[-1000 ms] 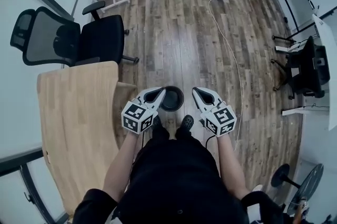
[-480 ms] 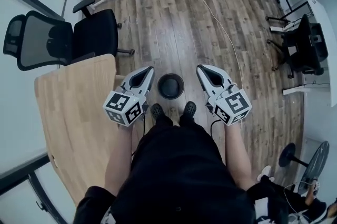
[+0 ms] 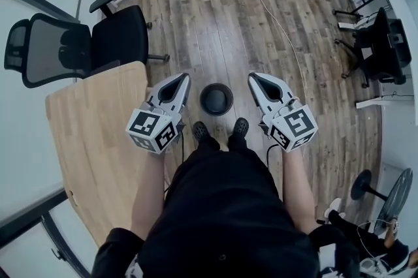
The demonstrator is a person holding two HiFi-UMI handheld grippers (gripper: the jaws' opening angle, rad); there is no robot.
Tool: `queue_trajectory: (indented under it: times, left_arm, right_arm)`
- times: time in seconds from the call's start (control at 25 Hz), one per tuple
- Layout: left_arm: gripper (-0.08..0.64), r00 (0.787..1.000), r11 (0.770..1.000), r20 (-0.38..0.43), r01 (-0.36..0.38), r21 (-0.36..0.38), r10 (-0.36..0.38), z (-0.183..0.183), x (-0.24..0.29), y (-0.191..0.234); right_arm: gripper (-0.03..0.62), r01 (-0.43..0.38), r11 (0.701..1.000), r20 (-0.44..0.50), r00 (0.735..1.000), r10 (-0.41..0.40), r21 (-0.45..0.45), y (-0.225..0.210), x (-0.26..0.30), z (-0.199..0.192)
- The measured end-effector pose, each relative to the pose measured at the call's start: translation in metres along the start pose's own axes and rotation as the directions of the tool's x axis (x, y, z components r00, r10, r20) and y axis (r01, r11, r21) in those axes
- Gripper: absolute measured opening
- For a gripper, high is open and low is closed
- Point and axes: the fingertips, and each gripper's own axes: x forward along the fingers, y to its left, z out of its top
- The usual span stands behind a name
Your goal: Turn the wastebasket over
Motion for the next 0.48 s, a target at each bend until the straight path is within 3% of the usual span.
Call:
queue_trajectory:
  times: [0.48]
  left_arm:
    - [0.017,1.000,1.000,-0.001,-0.017,-0.009,0.017,-0.0055,-0.0019,0.0083]
  right_arm:
    - [0.032,-0.033,0.999,-0.002,0.999,0.033,-0.028,0.0103,0.0068,0.0008]
